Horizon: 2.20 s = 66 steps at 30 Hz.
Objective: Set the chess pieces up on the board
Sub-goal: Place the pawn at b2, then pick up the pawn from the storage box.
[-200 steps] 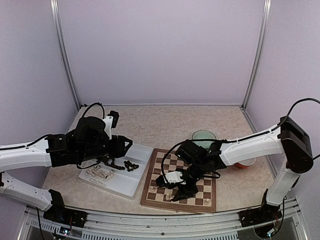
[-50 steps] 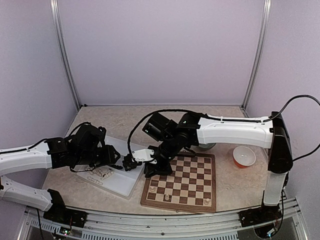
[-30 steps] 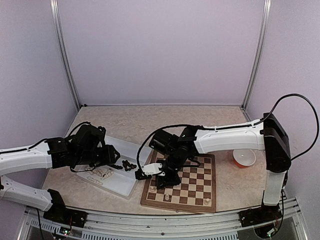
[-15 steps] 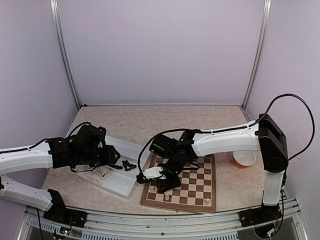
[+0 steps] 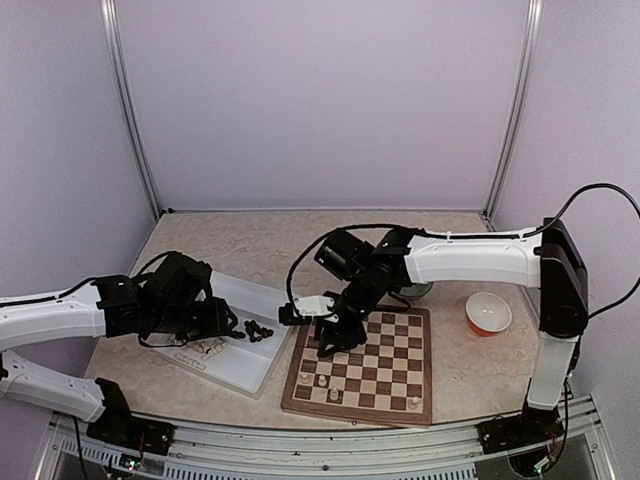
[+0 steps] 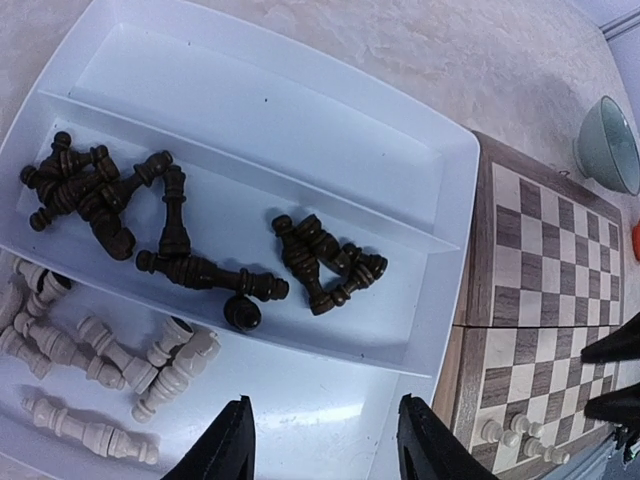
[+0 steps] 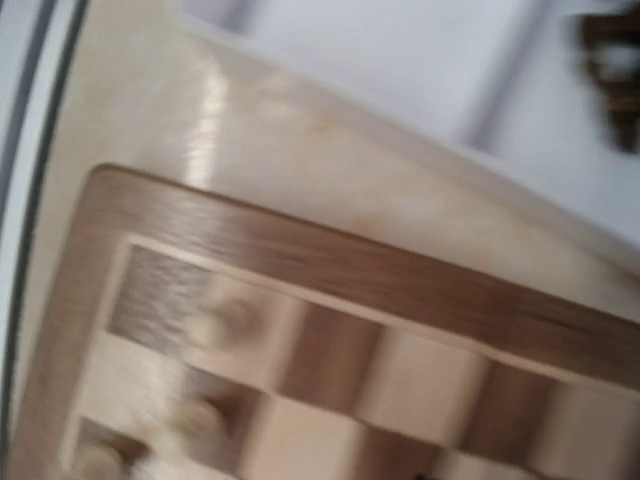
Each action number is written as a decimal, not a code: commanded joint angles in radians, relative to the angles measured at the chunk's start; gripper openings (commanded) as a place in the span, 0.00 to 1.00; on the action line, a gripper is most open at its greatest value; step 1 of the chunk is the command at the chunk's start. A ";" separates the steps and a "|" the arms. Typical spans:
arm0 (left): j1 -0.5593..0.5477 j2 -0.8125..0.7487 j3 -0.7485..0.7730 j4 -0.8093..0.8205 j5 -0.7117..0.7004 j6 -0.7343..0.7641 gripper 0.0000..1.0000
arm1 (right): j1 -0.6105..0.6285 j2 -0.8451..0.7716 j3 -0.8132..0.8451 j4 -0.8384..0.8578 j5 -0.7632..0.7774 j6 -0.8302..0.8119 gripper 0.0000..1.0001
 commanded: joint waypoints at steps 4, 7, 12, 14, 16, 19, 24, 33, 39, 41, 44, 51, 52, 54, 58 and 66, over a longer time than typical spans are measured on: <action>-0.037 0.029 0.000 -0.163 -0.044 -0.080 0.49 | -0.101 -0.107 -0.048 0.048 -0.032 -0.006 0.39; -0.018 0.076 -0.010 -0.197 -0.060 -0.089 0.50 | -0.134 -0.139 -0.078 0.069 -0.042 -0.013 0.39; 0.029 0.143 -0.019 -0.199 -0.072 -0.063 0.56 | -0.162 -0.180 -0.131 0.099 -0.066 -0.014 0.39; 0.045 0.175 -0.018 -0.189 -0.081 -0.042 0.58 | -0.164 -0.190 -0.148 0.106 -0.071 -0.016 0.39; 0.067 0.198 -0.032 -0.155 -0.055 -0.012 0.56 | -0.164 -0.196 -0.165 0.115 -0.075 -0.019 0.39; 0.088 0.231 -0.048 -0.109 -0.013 0.020 0.50 | -0.163 -0.198 -0.172 0.124 -0.077 -0.025 0.39; 0.094 0.273 -0.061 -0.090 0.005 0.037 0.44 | -0.165 -0.188 -0.178 0.126 -0.084 -0.031 0.39; 0.089 0.342 -0.086 -0.030 0.063 0.066 0.31 | -0.165 -0.162 -0.160 0.116 -0.092 -0.031 0.39; 0.026 0.334 -0.055 -0.027 0.071 0.112 0.22 | -0.164 -0.144 -0.136 0.100 -0.105 -0.025 0.38; -0.017 0.333 -0.019 -0.041 0.077 0.125 0.21 | -0.164 -0.140 -0.133 0.096 -0.110 -0.025 0.38; -0.061 0.347 0.021 -0.086 0.069 0.128 0.23 | -0.164 -0.131 -0.124 0.090 -0.114 -0.023 0.38; -0.084 0.375 0.066 -0.120 0.075 0.148 0.18 | -0.164 -0.119 -0.107 0.076 -0.114 -0.022 0.38; -0.091 0.366 0.074 -0.128 0.070 0.151 0.17 | -0.164 -0.120 -0.108 0.076 -0.114 -0.022 0.38; -0.105 0.344 0.082 -0.140 0.060 0.153 0.15 | -0.164 -0.121 -0.105 0.083 -0.112 -0.017 0.37; -0.127 0.252 0.050 -0.075 0.067 0.170 0.07 | -0.168 -0.108 -0.075 0.127 -0.108 0.055 0.36; -0.128 0.065 -0.058 0.089 0.110 0.169 0.00 | -0.183 0.043 0.082 0.123 -0.403 0.280 0.38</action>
